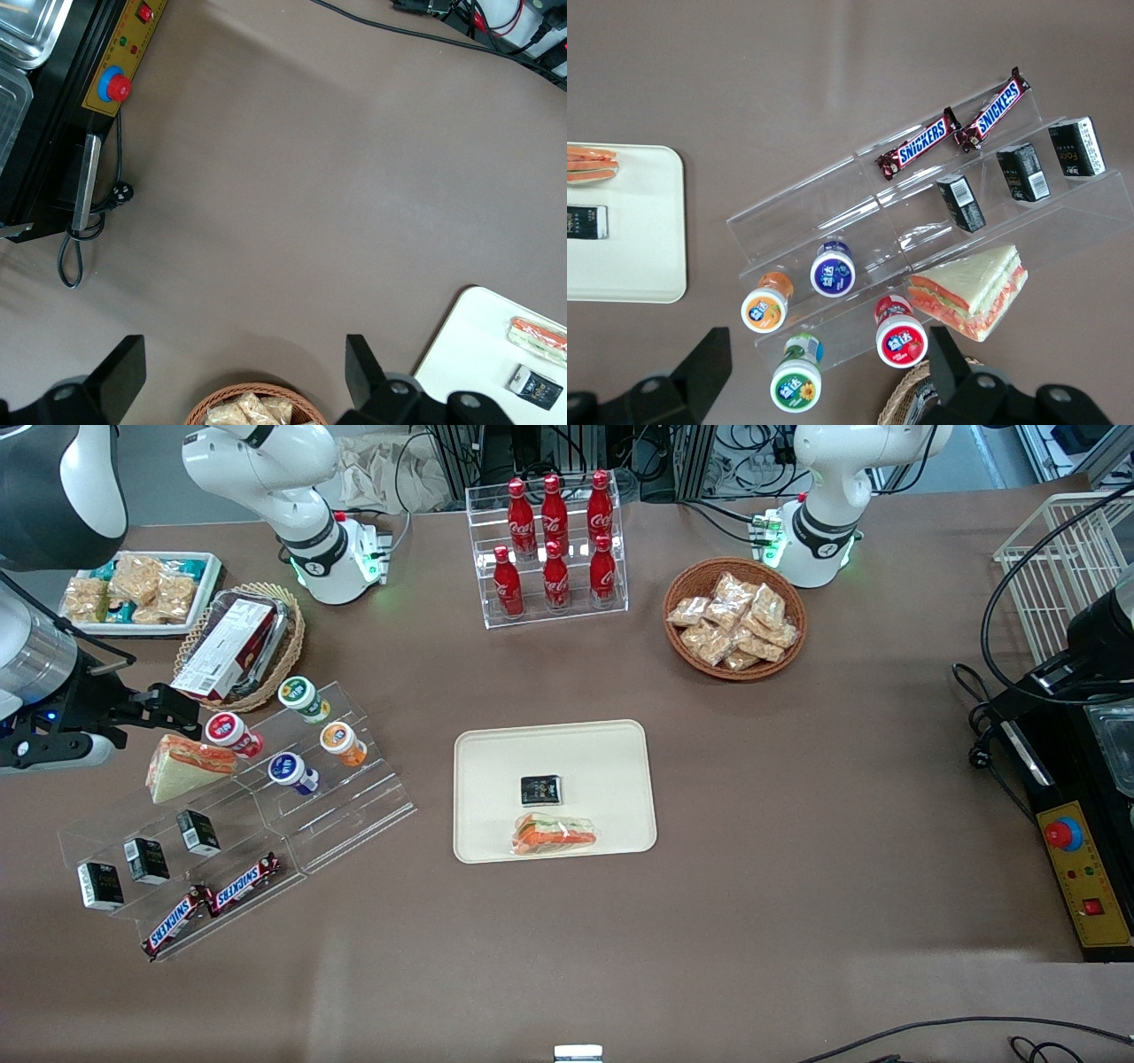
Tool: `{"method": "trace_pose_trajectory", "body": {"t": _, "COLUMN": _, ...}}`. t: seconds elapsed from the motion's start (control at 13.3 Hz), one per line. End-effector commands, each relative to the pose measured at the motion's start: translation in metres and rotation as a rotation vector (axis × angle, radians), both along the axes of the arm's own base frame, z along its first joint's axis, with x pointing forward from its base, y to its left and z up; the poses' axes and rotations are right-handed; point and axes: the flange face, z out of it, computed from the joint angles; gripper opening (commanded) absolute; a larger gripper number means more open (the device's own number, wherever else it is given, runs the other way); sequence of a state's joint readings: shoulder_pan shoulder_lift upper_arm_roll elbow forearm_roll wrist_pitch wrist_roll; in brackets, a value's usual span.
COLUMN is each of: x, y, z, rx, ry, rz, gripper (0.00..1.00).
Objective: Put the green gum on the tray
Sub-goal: 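Move the right gripper from rest toward the acrylic gum rack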
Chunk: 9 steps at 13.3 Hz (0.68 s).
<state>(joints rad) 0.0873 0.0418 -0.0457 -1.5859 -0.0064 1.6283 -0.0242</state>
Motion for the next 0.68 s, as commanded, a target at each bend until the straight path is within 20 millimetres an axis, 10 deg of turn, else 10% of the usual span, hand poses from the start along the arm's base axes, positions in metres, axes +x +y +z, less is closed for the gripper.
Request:
{"method": "trace_pose_trajectory", "body": {"t": 0.0, "x": 0.002, "y": -0.001, "z": 0.005, "rx": 0.003, "ry": -0.013, "rz": 0.006, "gripper": 0.99}}
{"method": "trace_pose_trajectory", "body": {"t": 0.6, "x": -0.021, "y": 0.014, "z": -0.005, "rx": 0.006, "ry": 0.010, "rz": 0.038, "gripper": 0.99}}
